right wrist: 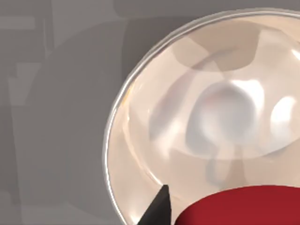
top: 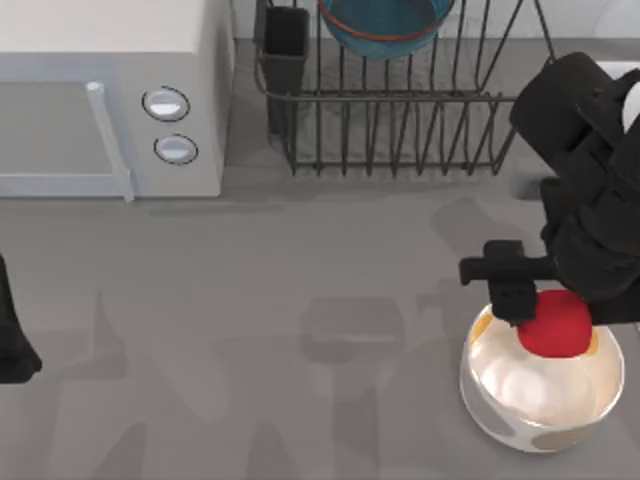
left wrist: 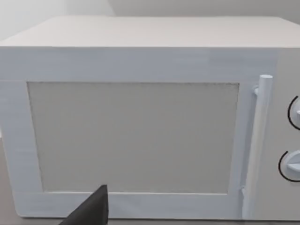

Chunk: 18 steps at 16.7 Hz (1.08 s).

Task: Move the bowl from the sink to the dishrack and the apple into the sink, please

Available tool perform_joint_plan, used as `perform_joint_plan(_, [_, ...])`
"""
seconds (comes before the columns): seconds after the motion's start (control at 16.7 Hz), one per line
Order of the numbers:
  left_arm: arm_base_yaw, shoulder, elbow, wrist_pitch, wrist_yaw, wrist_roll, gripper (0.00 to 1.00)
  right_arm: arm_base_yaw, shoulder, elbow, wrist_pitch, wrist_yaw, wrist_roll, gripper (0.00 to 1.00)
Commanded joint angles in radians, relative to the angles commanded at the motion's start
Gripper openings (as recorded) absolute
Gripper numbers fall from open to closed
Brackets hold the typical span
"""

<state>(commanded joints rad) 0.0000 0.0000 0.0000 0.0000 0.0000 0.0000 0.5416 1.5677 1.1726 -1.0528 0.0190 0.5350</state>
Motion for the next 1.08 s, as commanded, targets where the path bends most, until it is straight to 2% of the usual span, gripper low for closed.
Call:
perform_joint_plan(0.24, [0.000, 0.000, 0.000, 0.000, 0.000, 0.000, 1.00, -0.020, 0.007, -0.008, 0.032, -0.009, -0.004, 0.00])
perform_joint_plan(0.48, [0.000, 0.000, 0.000, 0.000, 0.000, 0.000, 1.00, -0.130, 0.022, -0.044, 0.210, -0.060, -0.045, 0.00])
perform_joint_plan(0.72, [0.000, 0.000, 0.000, 0.000, 0.000, 0.000, 1.00, -0.305, 0.039, -0.122, 0.531, -0.149, -0.124, 0.00])
perform_joint_plan(1.08, [0.000, 0.000, 0.000, 0.000, 0.000, 0.000, 1.00, -0.629, 0.040, -0.308, 1.170, -0.313, -0.278, 0.00])
